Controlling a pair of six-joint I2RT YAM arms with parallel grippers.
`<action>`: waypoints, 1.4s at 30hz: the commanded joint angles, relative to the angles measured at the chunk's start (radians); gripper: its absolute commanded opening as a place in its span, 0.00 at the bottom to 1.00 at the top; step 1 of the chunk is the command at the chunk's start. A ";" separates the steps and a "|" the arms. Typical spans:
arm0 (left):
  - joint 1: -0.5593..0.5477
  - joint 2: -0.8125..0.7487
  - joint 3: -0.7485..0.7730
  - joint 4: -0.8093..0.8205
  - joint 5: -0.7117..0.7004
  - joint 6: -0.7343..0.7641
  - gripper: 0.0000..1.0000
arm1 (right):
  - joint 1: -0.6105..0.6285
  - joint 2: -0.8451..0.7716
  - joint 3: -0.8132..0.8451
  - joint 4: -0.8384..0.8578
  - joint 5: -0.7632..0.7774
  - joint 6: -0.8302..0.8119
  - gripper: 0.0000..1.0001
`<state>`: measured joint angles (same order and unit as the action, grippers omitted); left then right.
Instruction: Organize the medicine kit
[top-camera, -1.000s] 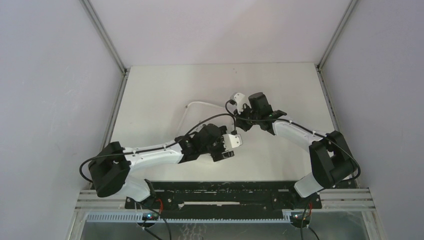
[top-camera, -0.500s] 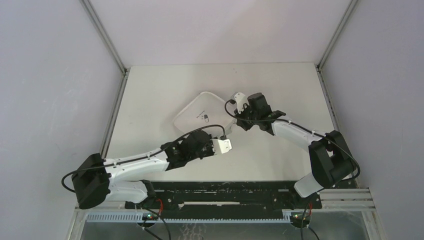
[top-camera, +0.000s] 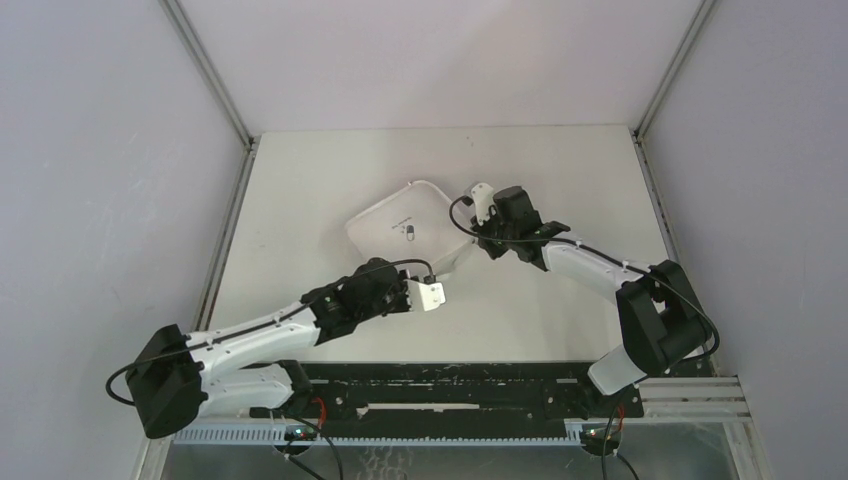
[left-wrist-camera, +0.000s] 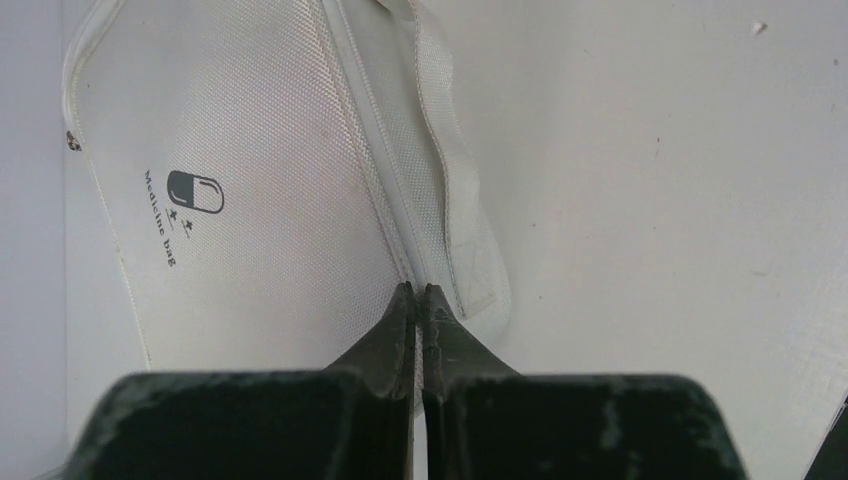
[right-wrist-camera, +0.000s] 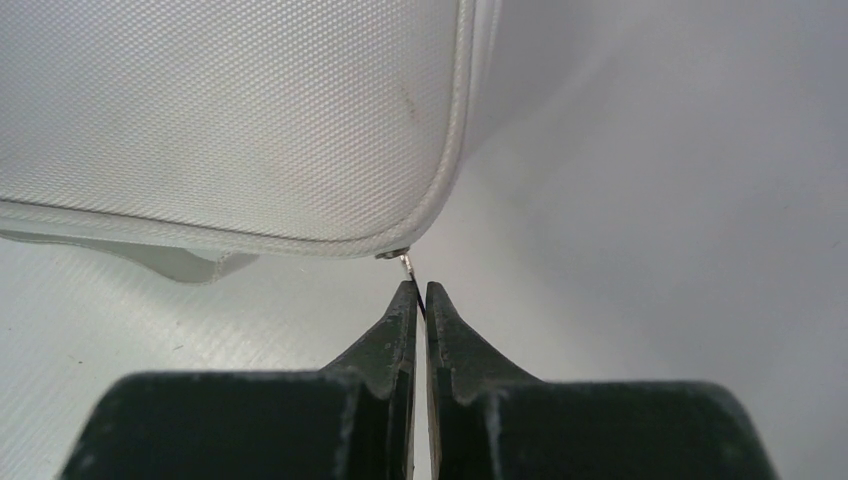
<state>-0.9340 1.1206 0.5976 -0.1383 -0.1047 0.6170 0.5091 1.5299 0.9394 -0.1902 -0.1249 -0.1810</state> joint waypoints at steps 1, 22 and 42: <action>0.037 -0.064 -0.052 -0.192 0.074 0.119 0.00 | -0.044 -0.008 0.036 -0.001 0.094 -0.003 0.00; -0.008 0.278 0.283 0.107 -0.022 0.028 0.67 | -0.056 0.008 0.035 -0.038 -0.217 -0.050 0.00; 0.002 0.338 0.164 0.171 -0.138 -0.027 0.06 | -0.048 0.077 -0.016 0.142 -0.301 0.037 0.00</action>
<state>-0.9466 1.4906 0.8028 0.0223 -0.2127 0.6277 0.4530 1.6238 0.9413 -0.1772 -0.3862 -0.1768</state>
